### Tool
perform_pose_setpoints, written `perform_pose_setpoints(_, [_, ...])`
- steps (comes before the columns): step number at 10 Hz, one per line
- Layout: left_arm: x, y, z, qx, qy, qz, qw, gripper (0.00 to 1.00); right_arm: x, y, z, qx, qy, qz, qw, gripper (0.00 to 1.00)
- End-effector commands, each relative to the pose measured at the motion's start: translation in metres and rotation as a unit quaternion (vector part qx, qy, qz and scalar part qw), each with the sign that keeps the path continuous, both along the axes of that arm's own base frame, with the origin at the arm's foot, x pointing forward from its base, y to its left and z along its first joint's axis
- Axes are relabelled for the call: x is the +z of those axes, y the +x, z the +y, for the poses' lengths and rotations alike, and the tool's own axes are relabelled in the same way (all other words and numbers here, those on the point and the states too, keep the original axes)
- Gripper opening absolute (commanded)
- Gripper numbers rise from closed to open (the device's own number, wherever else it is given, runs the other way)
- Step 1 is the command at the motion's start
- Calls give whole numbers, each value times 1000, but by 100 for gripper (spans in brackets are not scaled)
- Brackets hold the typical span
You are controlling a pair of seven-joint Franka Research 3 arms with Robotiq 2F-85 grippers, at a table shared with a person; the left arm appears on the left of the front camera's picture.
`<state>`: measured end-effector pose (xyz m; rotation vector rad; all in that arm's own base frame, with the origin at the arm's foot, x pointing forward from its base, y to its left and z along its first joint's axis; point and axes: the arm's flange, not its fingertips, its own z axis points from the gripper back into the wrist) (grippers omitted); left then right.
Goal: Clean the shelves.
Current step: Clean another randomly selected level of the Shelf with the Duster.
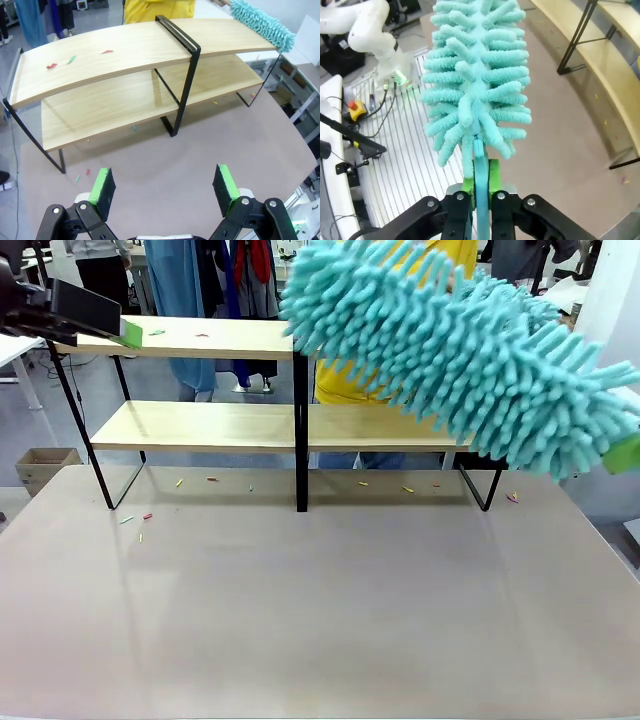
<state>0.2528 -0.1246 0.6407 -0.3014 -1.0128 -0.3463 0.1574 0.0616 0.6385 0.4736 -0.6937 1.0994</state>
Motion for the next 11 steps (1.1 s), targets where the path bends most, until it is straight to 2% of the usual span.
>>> perform_pose_setpoints(1, [1,0,1,2,0,-1,1000,100,-4,5,-3,-3,5,10,1000,12])
perform_pose_setpoints(6, [1,0,1,2,0,-1,1000,100,-5,3,-1,0,0,8,1000,12])
perform_pose_setpoints(7, [1,0,1,2,0,-1,1000,100,-4,18,23,6,-33,16,999,12])
perform_pose_setpoints(8, [1,0,1,2,0,-1,1000,100,8,41,62,-3,-29,10,1000,12])
perform_pose_setpoints(9, [1,0,1,2,0,-1,1000,100,20,61,98,-38,-52,16,998,12])
perform_pose_setpoints(10, [1,0,1,2,0,-1,1000,100,32,82,128,-92,-74,48,992,12])
perform_pose_setpoints(11, [1,0,1,2,0,-1,1000,100,43,101,152,-118,-90,54,987,12])
